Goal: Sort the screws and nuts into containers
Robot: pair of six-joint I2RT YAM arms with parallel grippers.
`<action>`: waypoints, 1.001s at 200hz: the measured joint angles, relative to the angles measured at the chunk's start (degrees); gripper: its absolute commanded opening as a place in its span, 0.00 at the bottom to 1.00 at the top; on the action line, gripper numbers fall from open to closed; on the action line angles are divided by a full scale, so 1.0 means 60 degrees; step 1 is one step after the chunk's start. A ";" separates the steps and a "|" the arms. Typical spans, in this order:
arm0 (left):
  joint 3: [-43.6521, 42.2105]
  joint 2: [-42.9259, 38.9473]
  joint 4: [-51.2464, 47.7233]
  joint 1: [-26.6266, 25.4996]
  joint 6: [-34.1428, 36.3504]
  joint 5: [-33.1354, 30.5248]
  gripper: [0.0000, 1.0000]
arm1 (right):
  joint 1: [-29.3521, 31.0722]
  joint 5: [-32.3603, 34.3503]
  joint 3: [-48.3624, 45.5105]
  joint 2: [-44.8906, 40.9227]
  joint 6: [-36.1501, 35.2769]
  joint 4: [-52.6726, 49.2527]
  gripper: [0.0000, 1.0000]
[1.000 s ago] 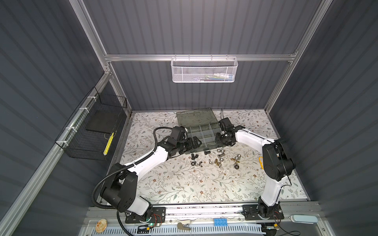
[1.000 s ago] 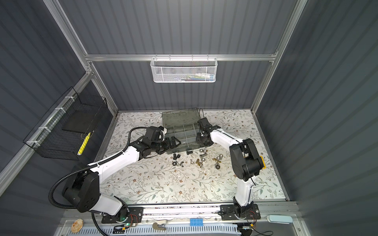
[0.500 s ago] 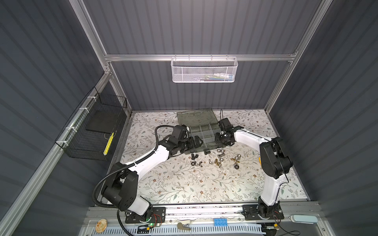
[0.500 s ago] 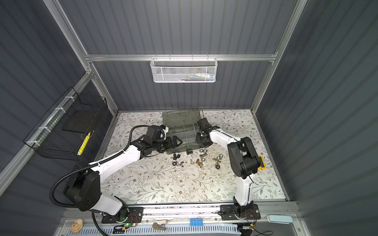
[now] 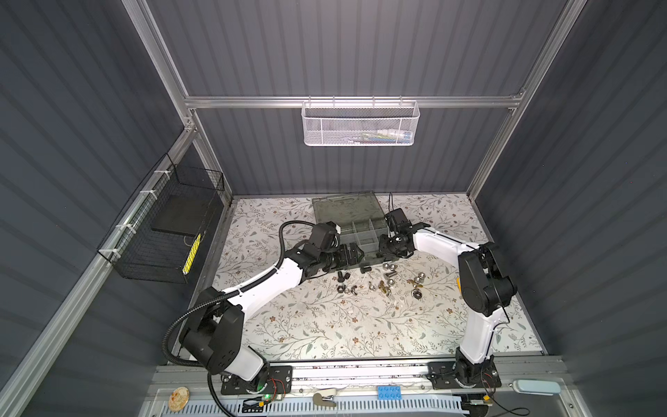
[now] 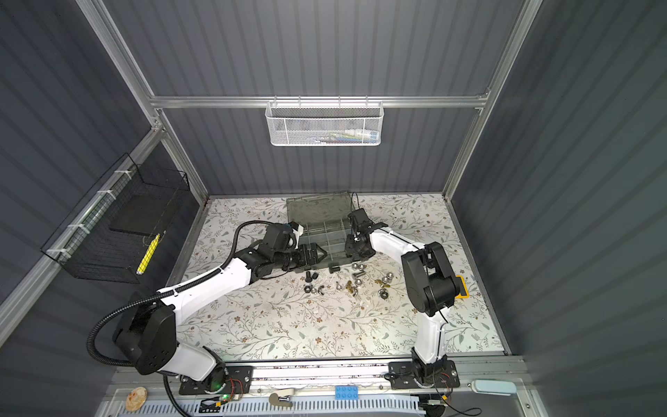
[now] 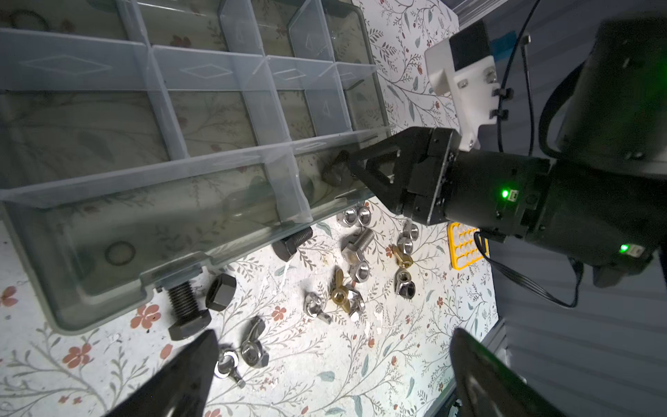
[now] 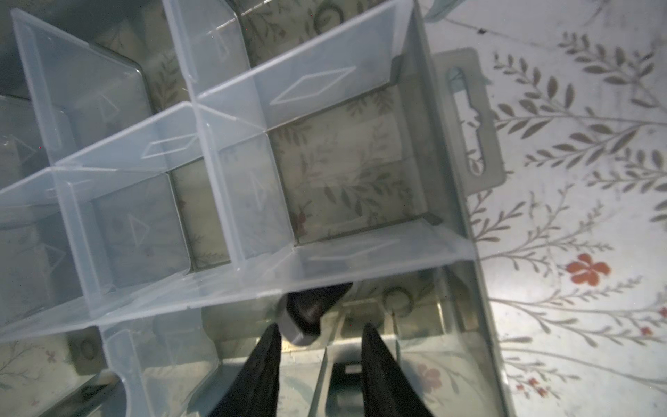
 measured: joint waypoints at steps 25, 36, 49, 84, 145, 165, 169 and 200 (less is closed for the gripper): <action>0.0007 -0.0102 -0.0033 -0.0124 0.0069 -0.0098 1.00 | 0.0004 0.0000 -0.0004 -0.0095 -0.0055 -0.0076 0.49; 0.0040 -0.0149 -0.0058 -0.0157 0.0109 -0.0135 1.00 | 0.0000 0.0000 -0.0004 -0.0175 -0.0091 -0.0117 0.54; 0.0051 -0.0237 -0.0066 -0.0182 0.0164 -0.0182 1.00 | 0.0000 -0.0004 -0.0033 -0.0324 -0.0138 -0.0160 0.64; 0.0051 -0.0492 -0.0138 -0.0226 0.0233 -0.0324 1.00 | 0.0004 -0.0011 -0.0175 -0.0911 -0.0117 -0.0208 0.83; 0.0044 -0.0896 -0.0215 -0.0310 0.0233 -0.0667 1.00 | 0.0138 -0.0033 -0.0743 -0.1916 -0.0178 -0.0208 0.99; 0.0044 -0.0954 -0.0317 -0.0430 0.0237 -0.1035 1.00 | 0.0197 -0.0018 -0.1137 -0.2371 -0.0175 -0.0204 0.99; 0.0044 -0.0954 -0.0346 -0.0470 0.0237 -0.1111 1.00 | 0.0204 -0.0018 -0.1242 -0.2484 -0.0175 -0.0182 0.99; 0.0025 -0.0874 -0.0488 -0.0914 0.0219 -0.1512 1.00 | 0.0208 0.0011 -0.2084 -0.3355 -0.0135 -0.0131 0.99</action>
